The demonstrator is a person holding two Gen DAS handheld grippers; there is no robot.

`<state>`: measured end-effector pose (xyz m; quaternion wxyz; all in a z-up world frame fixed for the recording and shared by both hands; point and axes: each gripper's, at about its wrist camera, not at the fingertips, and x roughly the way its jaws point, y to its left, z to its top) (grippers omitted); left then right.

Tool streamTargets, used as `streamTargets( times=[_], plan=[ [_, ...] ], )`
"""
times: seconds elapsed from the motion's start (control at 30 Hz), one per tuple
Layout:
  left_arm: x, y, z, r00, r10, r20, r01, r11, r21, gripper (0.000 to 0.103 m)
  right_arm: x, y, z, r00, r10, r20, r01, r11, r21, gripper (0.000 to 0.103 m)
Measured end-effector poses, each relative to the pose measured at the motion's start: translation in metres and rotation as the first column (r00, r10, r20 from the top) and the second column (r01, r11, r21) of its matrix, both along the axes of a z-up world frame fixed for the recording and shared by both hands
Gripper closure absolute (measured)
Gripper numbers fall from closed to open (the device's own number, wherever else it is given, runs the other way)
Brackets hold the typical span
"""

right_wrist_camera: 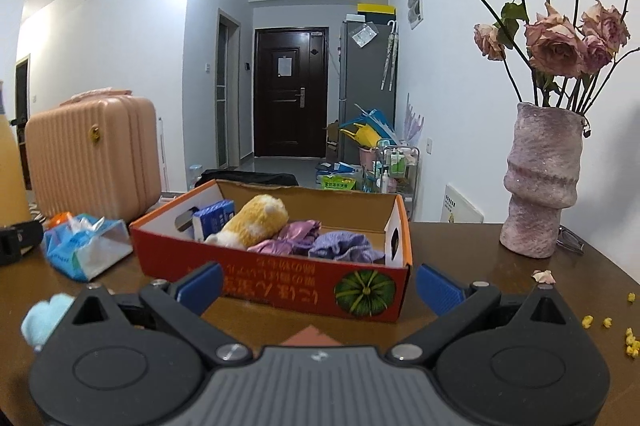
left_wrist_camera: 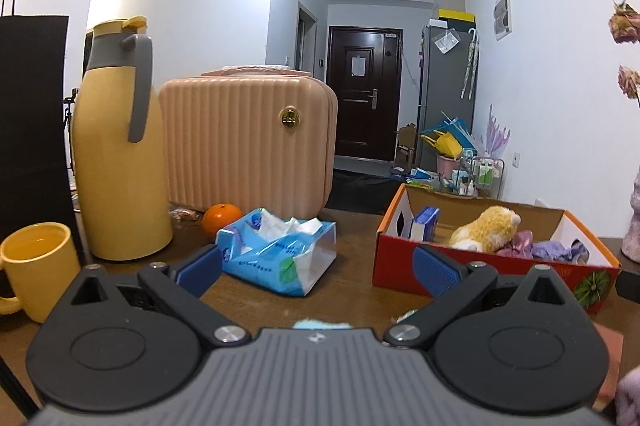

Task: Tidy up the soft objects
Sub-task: 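Withdraw both tools from the box back toward the table, then grasp the pink fuzzy towel roll with the right gripper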

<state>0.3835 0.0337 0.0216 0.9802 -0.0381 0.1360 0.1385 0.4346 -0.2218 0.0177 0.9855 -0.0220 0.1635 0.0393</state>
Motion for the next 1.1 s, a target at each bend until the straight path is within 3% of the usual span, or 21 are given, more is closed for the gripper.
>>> streamTargets(
  times=[0.17, 0.63, 1.1],
  plan=[
    [-0.021, -0.002, 0.000, 1.000, -0.012, 0.006, 0.012, 0.999, 0.033, 0.000, -0.018, 0.002, -0.006, 1.000, 0.006, -0.005, -0.006, 1.000, -0.018, 0.000],
    [-0.070, 0.004, -0.006, 1.000, -0.028, -0.004, 0.028, 0.999, 0.034, 0.000, -0.062, 0.001, -0.016, 1.000, 0.026, -0.013, -0.027, 0.999, -0.042, 0.000],
    [-0.090, 0.010, -0.011, 0.999, -0.039, -0.037, 0.040, 0.999, 0.024, 0.000, -0.090, -0.008, -0.030, 0.998, 0.020, -0.059, -0.022, 0.999, -0.042, 0.000]
  ],
)
